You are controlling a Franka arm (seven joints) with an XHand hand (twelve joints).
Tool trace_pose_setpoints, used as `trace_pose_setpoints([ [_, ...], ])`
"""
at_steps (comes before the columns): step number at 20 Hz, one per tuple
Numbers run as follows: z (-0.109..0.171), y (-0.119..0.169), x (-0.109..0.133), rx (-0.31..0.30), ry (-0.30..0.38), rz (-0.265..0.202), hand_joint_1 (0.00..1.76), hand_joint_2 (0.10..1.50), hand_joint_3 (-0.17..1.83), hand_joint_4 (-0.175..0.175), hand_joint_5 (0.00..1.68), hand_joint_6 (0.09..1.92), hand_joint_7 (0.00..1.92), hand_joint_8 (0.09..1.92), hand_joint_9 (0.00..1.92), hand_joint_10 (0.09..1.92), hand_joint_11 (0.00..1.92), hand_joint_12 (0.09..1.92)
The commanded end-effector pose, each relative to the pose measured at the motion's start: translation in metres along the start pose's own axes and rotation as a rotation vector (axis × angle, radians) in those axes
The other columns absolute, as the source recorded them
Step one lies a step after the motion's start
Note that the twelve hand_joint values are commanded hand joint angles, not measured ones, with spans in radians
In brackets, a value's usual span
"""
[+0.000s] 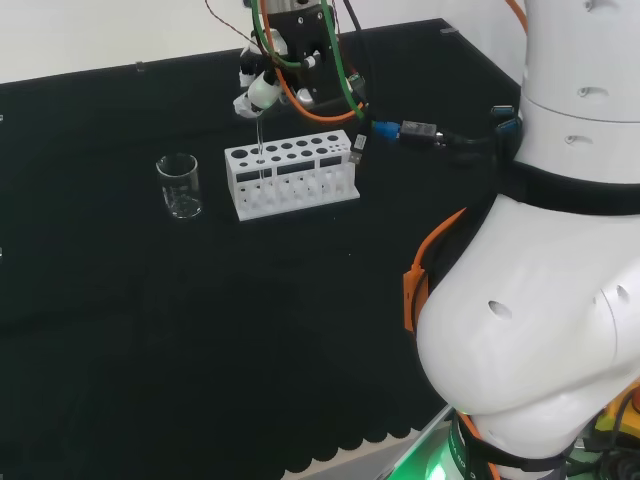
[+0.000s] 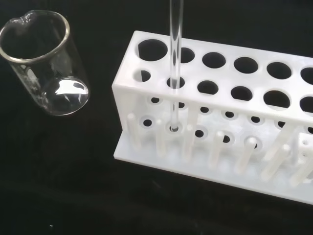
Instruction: Take the glass rod from the white test tube rack.
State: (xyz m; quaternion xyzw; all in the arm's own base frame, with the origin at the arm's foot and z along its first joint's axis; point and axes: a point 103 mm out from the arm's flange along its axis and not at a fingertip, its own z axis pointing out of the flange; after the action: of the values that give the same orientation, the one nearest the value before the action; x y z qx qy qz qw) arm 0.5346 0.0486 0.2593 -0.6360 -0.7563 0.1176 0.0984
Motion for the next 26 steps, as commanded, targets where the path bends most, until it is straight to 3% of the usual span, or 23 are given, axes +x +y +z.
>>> trace_pose_setpoints([
  [1, 0.003, 0.010, -0.012, 0.010, 0.001, 0.008, 0.74, 0.84, 0.42, -0.062, 0.42, 0.90, 0.74, 0.79, 1.08, 0.63, 1.10, 1.15],
  [10, 0.002, 0.018, -0.017, -0.032, -0.020, 0.004, 0.87, 0.81, 0.53, -0.098, 0.57, 0.95, 0.84, 0.76, 1.22, 0.52, 1.26, 1.02],
  [21, 0.004, 0.025, -0.005, -0.004, -0.037, 0.001, 0.91, 0.79, 0.58, -0.120, 0.62, 0.97, 0.89, 0.75, 1.31, 0.45, 1.39, 0.94],
  [24, 0.003, 0.025, -0.005, -0.028, -0.050, -0.004, 0.94, 0.78, 0.60, -0.151, 0.68, 0.95, 0.94, 0.73, 1.38, 0.39, 1.45, 0.88],
  [26, 0.001, 0.024, -0.005, -0.071, -0.044, -0.008, 1.07, 0.91, 0.38, -0.157, 0.88, 1.00, 1.11, 0.70, 1.48, 0.33, 1.57, 0.80],
])
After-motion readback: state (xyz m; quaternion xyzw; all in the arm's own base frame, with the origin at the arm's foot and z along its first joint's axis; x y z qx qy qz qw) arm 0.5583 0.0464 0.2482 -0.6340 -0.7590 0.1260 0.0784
